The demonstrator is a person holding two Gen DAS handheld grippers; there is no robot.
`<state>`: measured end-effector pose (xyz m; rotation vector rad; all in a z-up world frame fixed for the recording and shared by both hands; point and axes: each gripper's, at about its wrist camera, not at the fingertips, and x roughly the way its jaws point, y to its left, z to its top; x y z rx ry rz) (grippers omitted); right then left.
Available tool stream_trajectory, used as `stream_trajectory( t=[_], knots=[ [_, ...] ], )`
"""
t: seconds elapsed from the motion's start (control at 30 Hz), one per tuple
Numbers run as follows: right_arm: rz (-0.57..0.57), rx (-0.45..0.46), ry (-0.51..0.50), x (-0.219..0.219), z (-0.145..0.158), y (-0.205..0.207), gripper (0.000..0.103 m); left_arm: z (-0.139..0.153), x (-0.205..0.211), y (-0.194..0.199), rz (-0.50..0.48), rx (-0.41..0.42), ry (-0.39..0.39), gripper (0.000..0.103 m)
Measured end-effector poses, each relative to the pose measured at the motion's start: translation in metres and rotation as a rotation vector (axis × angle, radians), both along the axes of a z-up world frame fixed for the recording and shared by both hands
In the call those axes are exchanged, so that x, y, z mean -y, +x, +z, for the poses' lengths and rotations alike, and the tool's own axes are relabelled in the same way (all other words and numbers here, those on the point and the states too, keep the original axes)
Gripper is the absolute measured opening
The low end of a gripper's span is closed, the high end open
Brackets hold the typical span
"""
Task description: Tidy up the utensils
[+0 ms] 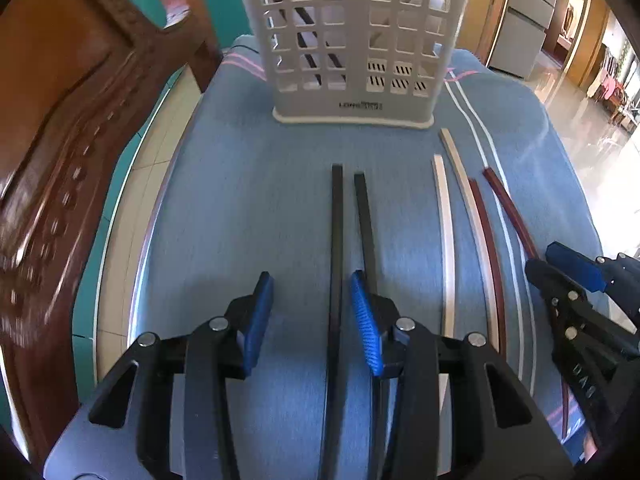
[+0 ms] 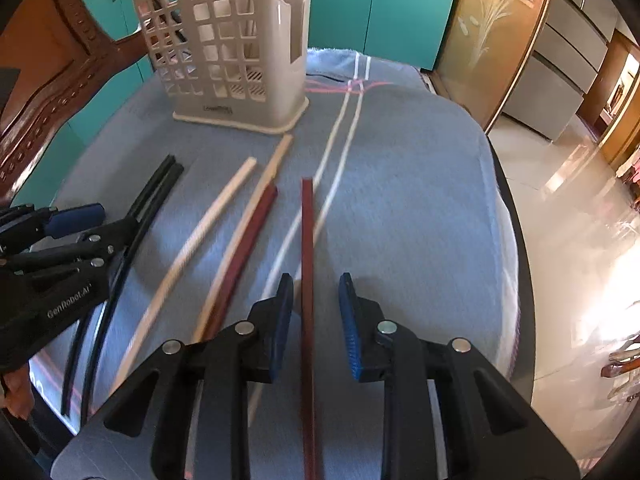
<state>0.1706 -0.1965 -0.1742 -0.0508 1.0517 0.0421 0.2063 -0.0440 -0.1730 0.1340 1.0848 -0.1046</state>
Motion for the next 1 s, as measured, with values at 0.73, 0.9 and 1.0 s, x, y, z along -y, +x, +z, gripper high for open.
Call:
stream_trajectory(
  t=[0.73, 0.9, 1.0],
  knots=[
    [0.011, 0.12, 0.129, 0.012, 0.046, -0.015, 0.007, 0.024, -0.008, 0.0, -0.01, 0.008, -0.154, 0.007],
    [0.022, 0.224, 0.168, 0.025, 0.095, -0.033, 0.007, 0.074, -0.018, -0.025, -0.028, 0.12, -0.198, 0.007],
    [0.031, 0.287, 0.195, 0.031, 0.124, -0.048, 0.007, 0.107, -0.025, -0.039, -0.043, 0.186, -0.233, 0.007]
  ],
)
